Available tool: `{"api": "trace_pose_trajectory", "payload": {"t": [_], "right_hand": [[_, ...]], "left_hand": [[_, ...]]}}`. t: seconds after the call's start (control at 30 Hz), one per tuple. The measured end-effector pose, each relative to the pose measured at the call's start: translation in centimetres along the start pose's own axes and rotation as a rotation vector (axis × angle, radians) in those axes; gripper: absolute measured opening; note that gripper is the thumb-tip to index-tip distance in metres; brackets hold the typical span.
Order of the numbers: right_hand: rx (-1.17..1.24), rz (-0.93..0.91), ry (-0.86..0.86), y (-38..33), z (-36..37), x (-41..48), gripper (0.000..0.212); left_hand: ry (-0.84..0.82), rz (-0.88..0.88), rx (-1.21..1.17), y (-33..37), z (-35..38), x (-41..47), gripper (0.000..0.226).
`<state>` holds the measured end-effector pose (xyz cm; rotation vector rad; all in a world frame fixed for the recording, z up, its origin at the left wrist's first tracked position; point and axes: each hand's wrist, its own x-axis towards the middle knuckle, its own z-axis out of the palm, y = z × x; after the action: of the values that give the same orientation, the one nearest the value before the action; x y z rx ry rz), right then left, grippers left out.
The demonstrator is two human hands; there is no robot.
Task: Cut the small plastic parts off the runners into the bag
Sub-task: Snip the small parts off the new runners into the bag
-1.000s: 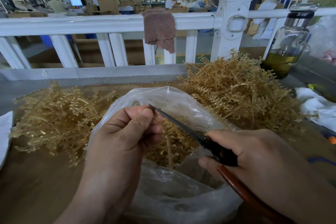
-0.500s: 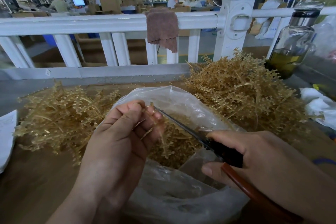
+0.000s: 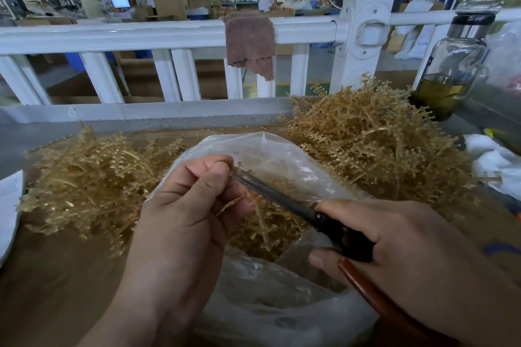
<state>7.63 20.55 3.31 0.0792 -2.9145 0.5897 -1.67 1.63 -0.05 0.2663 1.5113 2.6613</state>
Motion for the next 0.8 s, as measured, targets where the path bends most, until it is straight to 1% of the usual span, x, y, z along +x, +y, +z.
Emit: {"api": "trace_pose_trajectory", "payload": {"t": [0.2, 0.47, 0.63, 0.73, 0.8], "right_hand": [[0.005, 0.001, -0.012, 0.10, -0.01, 0.07, 0.067], [-0.025, -0.014, -0.024, 0.48, 0.14, 0.22, 0.072], [-0.027, -0.018, -0.026, 0.39, -0.03, 0.14, 0.066], [-0.030, -0.015, -0.027, 0.38, 0.04, 0.17, 0.066], [-0.039, -0.016, -0.021, 0.36, 0.06, 0.08, 0.062]], "left_hand": [[0.002, 0.047, 0.026, 0.06, -0.10, -0.14, 0.010], [0.009, 0.112, 0.069, 0.29, 0.10, -0.35, 0.014], [0.021, 0.106, 0.083, 0.28, 0.29, -0.53, 0.010], [0.022, 0.107, 0.079, 0.28, 0.40, -0.54, 0.011], [0.024, 0.109, 0.079, 0.26, 0.47, -0.56, 0.011]]}}
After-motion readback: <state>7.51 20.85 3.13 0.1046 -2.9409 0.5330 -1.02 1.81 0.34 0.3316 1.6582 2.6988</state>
